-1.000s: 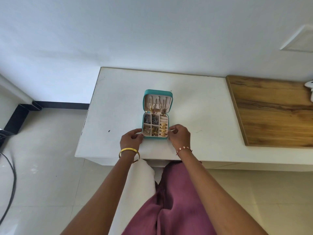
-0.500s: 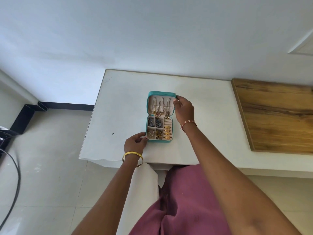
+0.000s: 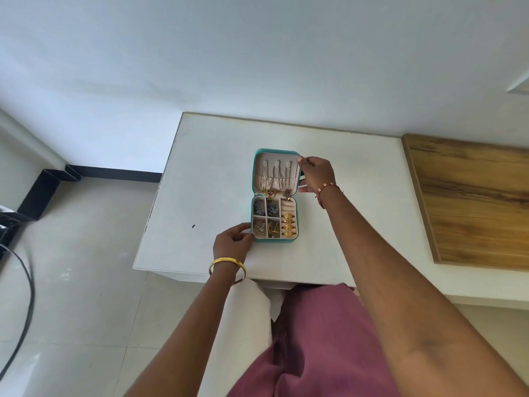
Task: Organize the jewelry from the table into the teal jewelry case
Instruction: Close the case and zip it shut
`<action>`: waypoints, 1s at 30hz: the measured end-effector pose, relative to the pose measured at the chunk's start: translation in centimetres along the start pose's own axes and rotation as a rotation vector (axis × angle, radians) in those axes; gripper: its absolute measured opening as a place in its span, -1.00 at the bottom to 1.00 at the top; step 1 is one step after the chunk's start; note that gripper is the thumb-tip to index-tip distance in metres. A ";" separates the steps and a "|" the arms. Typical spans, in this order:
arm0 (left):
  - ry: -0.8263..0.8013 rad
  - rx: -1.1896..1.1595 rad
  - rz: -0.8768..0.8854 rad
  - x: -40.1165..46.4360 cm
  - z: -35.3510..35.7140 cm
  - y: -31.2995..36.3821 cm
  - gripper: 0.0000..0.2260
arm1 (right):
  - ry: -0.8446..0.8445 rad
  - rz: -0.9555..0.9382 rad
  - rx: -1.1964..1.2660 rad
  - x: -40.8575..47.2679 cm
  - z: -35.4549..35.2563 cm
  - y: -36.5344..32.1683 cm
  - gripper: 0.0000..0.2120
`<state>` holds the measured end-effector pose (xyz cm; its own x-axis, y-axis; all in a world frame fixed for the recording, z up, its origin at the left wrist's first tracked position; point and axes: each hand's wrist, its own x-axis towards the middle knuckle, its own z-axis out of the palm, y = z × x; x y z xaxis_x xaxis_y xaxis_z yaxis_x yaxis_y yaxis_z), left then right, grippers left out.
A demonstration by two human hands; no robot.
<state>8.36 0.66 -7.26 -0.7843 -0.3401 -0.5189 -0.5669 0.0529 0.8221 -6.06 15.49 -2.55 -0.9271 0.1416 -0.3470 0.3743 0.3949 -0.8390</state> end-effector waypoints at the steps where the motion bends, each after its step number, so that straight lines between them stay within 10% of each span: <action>1: 0.000 -0.006 -0.002 0.0 0.0 -0.1 -0.72 | 0.007 -0.010 0.009 -0.2 0.0 0.1 -0.75; 11: 0.001 -0.038 -0.004 -0.1 0.0 -0.3 -0.72 | 0.026 -0.177 0.120 -4.9 -0.6 2.9 -0.72; 30: -0.025 -0.009 0.005 0.1 -0.6 -0.5 -0.70 | -0.051 -0.421 -0.389 -10.9 0.0 9.5 -0.64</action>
<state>8.71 0.07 -7.65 -0.7929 -0.3165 -0.5207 -0.5611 0.0462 0.8264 7.63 17.73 -6.71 -0.9891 -0.1405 -0.0444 -0.0702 0.7141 -0.6965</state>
